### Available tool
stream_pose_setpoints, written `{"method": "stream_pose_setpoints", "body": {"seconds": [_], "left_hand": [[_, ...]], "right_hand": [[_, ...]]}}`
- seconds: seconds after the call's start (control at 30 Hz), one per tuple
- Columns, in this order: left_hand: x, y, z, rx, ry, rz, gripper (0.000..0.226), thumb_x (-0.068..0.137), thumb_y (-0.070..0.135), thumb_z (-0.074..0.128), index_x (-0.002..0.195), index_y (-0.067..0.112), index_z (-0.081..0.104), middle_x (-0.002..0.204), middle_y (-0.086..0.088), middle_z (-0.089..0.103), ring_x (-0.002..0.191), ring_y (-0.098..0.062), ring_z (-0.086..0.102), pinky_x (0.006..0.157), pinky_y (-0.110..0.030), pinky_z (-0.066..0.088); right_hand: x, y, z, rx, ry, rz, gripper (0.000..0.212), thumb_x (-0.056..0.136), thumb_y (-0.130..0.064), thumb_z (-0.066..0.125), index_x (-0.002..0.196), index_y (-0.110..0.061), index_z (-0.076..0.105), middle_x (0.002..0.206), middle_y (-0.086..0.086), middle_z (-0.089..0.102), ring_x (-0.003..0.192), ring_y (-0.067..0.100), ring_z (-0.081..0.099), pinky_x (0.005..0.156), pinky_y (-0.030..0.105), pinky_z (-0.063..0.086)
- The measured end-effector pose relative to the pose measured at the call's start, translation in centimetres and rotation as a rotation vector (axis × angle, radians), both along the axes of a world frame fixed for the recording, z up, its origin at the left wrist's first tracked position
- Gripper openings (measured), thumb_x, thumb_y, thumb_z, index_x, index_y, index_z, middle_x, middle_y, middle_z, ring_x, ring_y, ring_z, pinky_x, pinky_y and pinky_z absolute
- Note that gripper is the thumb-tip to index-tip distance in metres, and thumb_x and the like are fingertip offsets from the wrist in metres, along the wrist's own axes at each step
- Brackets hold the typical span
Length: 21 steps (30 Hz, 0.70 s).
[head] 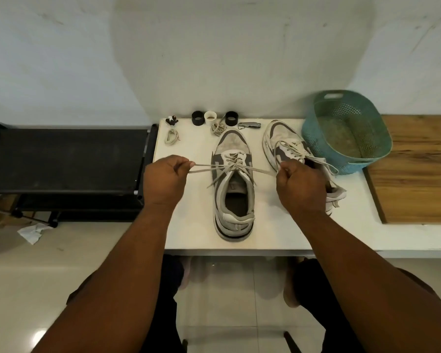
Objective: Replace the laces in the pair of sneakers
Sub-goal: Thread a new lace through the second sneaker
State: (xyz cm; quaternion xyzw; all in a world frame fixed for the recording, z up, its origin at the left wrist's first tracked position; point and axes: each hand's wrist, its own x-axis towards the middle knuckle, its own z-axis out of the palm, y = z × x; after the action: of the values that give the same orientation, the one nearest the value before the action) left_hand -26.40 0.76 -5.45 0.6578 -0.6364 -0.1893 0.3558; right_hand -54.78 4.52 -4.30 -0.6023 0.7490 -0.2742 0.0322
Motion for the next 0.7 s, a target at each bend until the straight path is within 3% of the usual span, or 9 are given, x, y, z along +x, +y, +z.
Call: {"method": "stream_pose_setpoints", "body": {"seconds": [0.17, 0.3, 0.43, 0.53, 0.63, 0.7], "left_hand": [[-0.8, 1.0, -2.1, 0.168, -0.068, 0.055, 0.024, 0.097, 0.042, 0.068, 0.090, 0.020, 0.076, 0.074, 0.011, 0.064, 0.074, -0.015, 0.063, 0.066, -0.027, 0.042], [-1.2, 1.1, -2.8, 0.244, -0.112, 0.069, 0.025, 0.096, 0.047, 0.067, 0.093, 0.023, 0.074, 0.076, 0.012, 0.065, 0.078, -0.015, 0.065, 0.060, -0.021, 0.037], [-2.3, 1.4, -1.9, 0.280, 0.030, 0.035, 0.053, 0.090, 0.068, 0.061, 0.122, 0.026, 0.069, 0.118, 0.007, 0.071, 0.103, -0.018, 0.068, 0.089, -0.036, 0.054], [-4.4, 1.9, -0.5, 0.340, 0.088, -0.076, 0.077, 0.079, 0.083, 0.060, 0.136, 0.032, 0.058, 0.137, 0.005, 0.062, 0.118, -0.020, 0.062, 0.100, -0.044, 0.053], [-6.1, 2.8, 0.9, 0.453, -0.054, -0.213, 0.091, 0.074, 0.072, 0.076, 0.150, 0.032, 0.045, 0.150, 0.003, 0.053, 0.136, -0.023, 0.051, 0.110, -0.040, 0.044], [-6.3, 3.0, 1.2, 0.521, -0.118, -0.198, 0.097, 0.076, 0.064, 0.079, 0.157, 0.030, 0.036, 0.156, 0.001, 0.049, 0.140, -0.026, 0.048, 0.111, -0.039, 0.040]], "right_hand": [[0.5, 0.4, -0.4, 0.093, 0.206, 0.069, 0.017, 0.093, -0.015, 0.061, 0.099, -0.011, 0.077, 0.080, 0.013, 0.073, 0.070, 0.035, 0.067, 0.059, 0.031, 0.045], [0.5, 0.3, -0.4, 0.186, 0.242, 0.108, 0.024, 0.099, -0.022, 0.054, 0.107, -0.016, 0.075, 0.093, 0.009, 0.075, 0.082, 0.031, 0.068, 0.066, 0.032, 0.050], [1.0, 0.2, 0.3, 0.188, 0.112, 0.124, 0.037, 0.099, -0.041, 0.051, 0.125, -0.020, 0.068, 0.120, 0.007, 0.070, 0.109, 0.028, 0.065, 0.088, 0.036, 0.051], [1.0, -0.1, 1.2, 0.123, 0.113, 0.134, 0.039, 0.095, -0.038, 0.050, 0.122, -0.016, 0.068, 0.116, 0.010, 0.070, 0.106, 0.030, 0.065, 0.088, 0.037, 0.050], [-0.1, -0.2, 2.9, 0.242, 0.182, 0.042, 0.035, 0.091, -0.035, 0.060, 0.120, -0.016, 0.068, 0.113, 0.008, 0.070, 0.104, 0.029, 0.066, 0.088, 0.036, 0.051], [-1.1, 0.0, 3.6, 0.346, 0.182, -0.038, 0.039, 0.088, -0.041, 0.067, 0.118, -0.017, 0.067, 0.112, 0.006, 0.070, 0.102, 0.027, 0.067, 0.088, 0.038, 0.053]]}}
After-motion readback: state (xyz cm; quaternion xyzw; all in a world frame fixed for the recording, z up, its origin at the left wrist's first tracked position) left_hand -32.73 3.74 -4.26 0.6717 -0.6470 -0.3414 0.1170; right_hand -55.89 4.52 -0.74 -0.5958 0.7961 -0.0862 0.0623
